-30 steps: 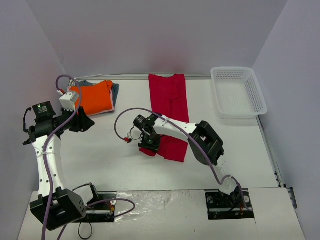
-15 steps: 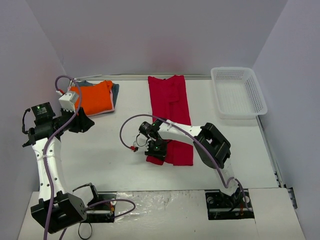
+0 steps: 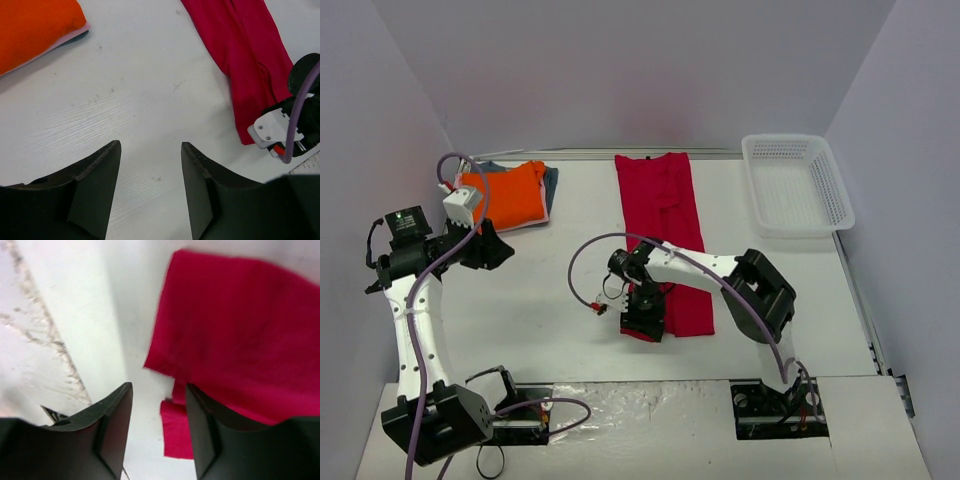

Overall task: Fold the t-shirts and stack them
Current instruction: Rotate the tshirt 90 degrees

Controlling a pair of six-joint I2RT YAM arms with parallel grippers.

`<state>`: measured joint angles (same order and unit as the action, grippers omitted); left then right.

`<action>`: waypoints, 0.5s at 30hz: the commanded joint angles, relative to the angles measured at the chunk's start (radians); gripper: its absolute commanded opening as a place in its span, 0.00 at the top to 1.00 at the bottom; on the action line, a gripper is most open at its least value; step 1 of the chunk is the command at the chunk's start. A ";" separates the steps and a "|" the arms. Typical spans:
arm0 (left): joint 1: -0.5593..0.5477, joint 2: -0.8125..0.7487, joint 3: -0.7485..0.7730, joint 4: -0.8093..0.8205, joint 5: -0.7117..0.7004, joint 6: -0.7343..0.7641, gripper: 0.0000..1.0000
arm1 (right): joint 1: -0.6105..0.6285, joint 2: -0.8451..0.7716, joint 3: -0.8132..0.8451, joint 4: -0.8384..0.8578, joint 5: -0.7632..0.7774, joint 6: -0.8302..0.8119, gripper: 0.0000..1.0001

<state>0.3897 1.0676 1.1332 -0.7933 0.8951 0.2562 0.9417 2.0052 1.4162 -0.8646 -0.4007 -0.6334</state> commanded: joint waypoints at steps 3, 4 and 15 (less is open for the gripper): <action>-0.003 -0.034 0.053 -0.087 0.077 0.121 0.49 | -0.079 -0.207 -0.026 -0.116 -0.064 -0.037 0.48; -0.009 -0.037 0.054 -0.090 0.070 0.129 0.49 | -0.104 -0.229 -0.026 -0.120 -0.097 -0.040 0.46; -0.572 -0.052 0.050 -0.117 -0.382 0.239 0.51 | -0.425 -0.474 -0.137 0.173 0.170 0.202 0.40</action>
<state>-0.0448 1.0420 1.1816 -0.9085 0.7219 0.4469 0.5320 1.5578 1.3437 -0.7895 -0.3882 -0.5583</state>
